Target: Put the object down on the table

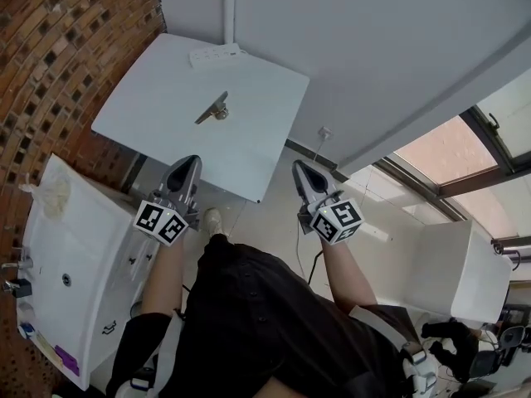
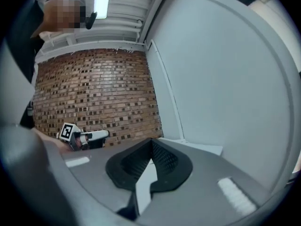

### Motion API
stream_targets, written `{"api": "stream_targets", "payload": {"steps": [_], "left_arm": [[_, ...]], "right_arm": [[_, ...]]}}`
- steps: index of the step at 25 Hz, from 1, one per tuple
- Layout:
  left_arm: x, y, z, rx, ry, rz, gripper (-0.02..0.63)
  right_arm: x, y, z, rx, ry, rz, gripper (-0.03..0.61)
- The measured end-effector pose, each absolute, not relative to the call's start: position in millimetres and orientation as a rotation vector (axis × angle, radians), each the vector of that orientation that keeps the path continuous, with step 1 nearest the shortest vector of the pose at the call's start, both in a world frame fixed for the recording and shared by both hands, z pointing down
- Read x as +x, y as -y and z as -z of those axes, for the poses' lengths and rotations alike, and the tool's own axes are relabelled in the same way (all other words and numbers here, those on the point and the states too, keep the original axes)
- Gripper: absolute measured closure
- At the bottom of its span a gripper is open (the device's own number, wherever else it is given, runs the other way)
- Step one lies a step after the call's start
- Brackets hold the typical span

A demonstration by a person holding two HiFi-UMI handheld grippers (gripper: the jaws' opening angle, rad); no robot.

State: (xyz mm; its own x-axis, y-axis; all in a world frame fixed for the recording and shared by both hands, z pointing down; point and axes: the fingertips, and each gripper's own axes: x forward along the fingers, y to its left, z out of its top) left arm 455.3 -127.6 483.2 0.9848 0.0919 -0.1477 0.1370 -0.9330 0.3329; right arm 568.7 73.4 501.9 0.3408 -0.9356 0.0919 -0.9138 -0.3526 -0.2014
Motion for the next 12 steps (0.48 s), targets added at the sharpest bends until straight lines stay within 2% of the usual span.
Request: {"api": "stream_targets", "payload": {"steps": [12], "left_arm": [[392.5,108.0,-473.9,2.880,-0.127,0.153,0.617]], "right_arm": [[532.7,-121.2,-489.2,-2.483,-1.652,0.198,0.575]]}}
